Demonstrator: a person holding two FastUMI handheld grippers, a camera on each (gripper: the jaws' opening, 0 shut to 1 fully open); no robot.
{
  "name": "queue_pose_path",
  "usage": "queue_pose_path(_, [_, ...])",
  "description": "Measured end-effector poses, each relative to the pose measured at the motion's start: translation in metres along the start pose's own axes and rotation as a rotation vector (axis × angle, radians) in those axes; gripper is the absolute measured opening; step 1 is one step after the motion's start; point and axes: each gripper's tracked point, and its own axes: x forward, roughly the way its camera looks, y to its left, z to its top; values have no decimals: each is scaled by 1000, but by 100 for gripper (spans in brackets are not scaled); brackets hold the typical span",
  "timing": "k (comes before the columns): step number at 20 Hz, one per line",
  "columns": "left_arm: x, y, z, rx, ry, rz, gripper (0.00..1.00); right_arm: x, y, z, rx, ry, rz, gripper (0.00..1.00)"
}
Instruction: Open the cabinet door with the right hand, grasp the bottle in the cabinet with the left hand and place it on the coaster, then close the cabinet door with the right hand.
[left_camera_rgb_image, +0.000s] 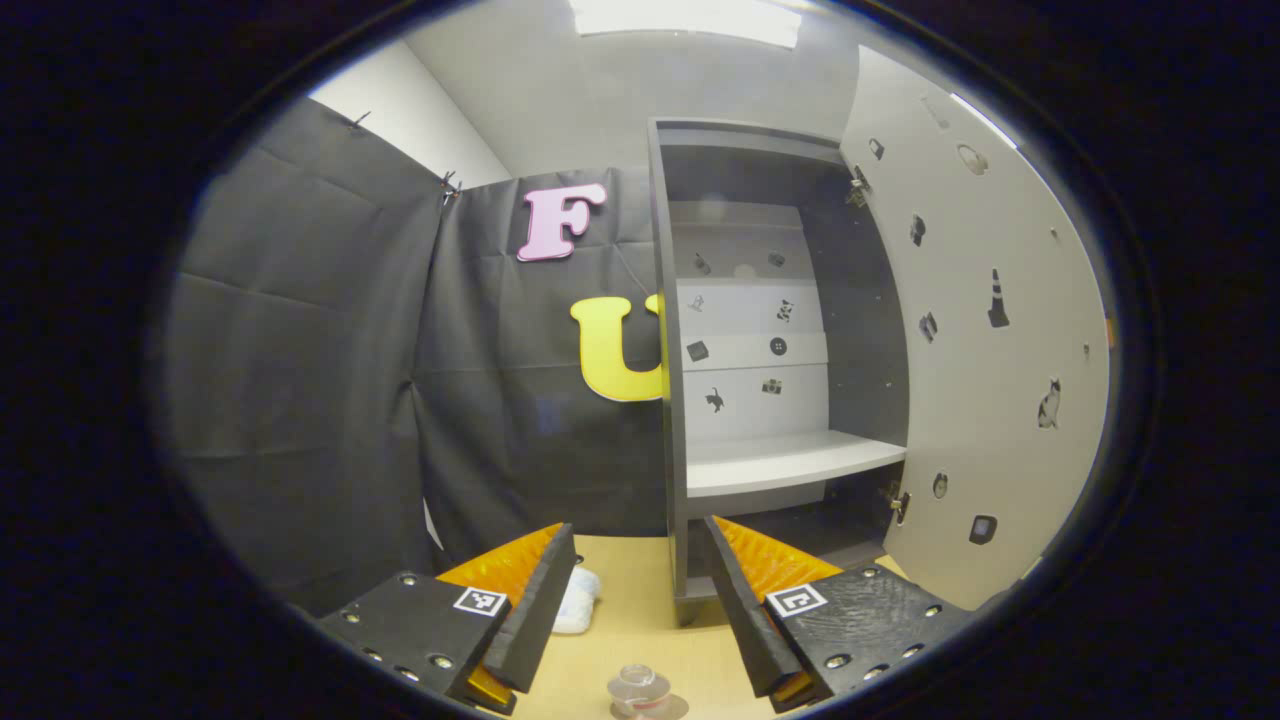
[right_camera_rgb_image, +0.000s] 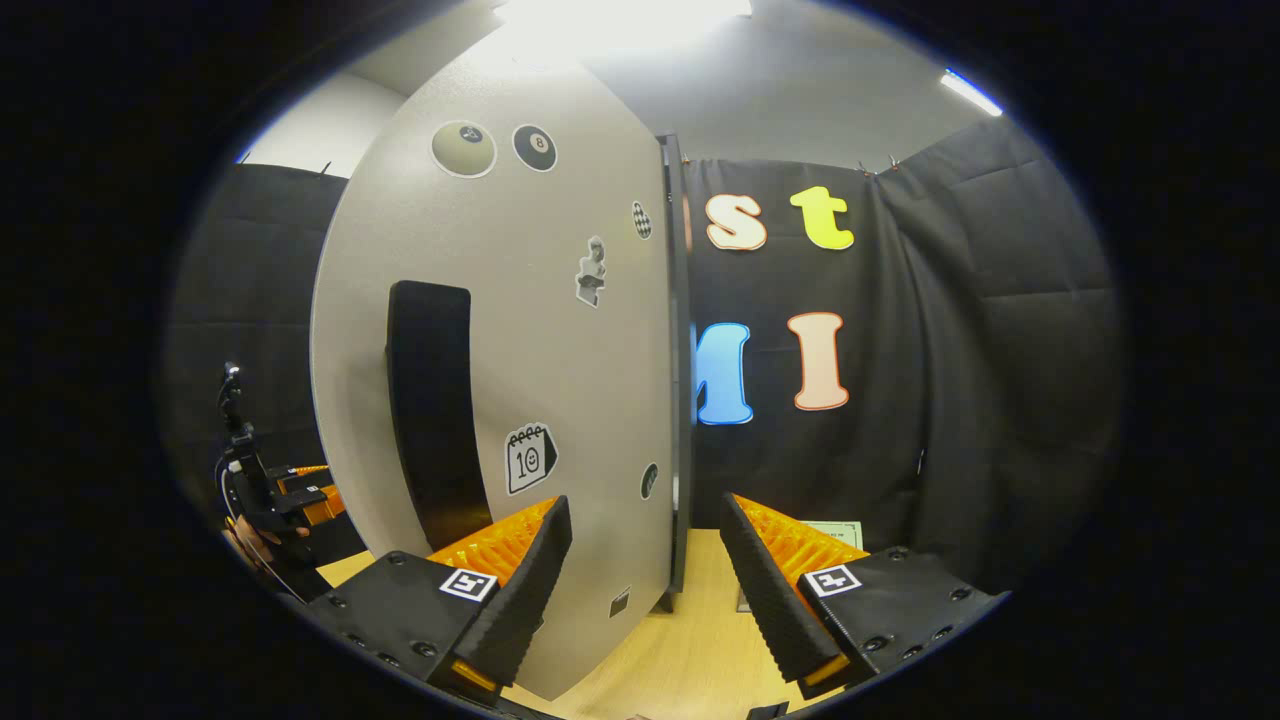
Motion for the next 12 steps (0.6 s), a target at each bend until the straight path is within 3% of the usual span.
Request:
queue_pose_path(8, [-1,45,-16,-24,26,27,77,35,46,-6,57,14,67,96])
queue_pose_path(12, [-6,74,-19,-31,31,47,77,57,58,-3,19,3,50,96])
